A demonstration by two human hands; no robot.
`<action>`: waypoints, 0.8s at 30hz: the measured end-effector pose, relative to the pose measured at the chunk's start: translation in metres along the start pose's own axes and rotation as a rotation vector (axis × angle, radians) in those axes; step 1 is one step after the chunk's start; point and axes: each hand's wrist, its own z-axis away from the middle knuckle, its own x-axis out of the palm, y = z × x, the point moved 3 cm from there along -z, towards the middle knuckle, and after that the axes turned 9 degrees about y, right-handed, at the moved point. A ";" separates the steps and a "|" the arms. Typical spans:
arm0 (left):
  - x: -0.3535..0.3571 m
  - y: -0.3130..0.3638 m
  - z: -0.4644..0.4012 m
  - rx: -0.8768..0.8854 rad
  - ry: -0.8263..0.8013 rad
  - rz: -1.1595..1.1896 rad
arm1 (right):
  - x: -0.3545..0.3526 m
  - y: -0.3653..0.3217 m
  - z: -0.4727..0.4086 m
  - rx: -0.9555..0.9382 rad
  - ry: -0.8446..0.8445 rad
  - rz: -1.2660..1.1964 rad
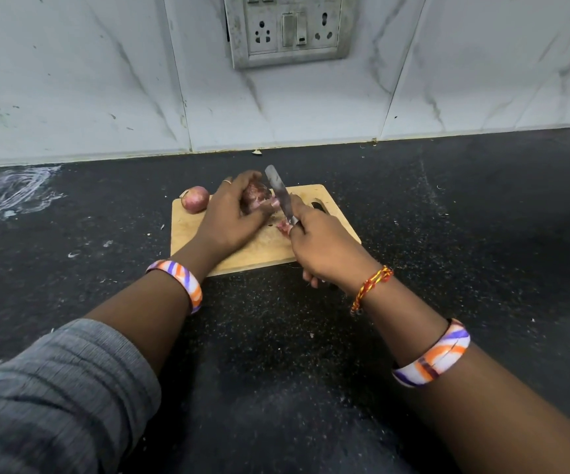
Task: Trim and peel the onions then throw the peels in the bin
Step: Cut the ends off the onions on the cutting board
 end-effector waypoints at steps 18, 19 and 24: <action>-0.003 -0.002 -0.004 -0.054 0.103 -0.075 | 0.019 -0.012 -0.004 -0.019 0.030 0.091; -0.002 -0.002 -0.004 -0.059 0.101 -0.076 | 0.018 -0.012 -0.001 -0.022 0.018 0.124; -0.002 -0.004 -0.005 -0.067 0.081 -0.094 | 0.026 -0.016 -0.008 -0.033 0.031 0.278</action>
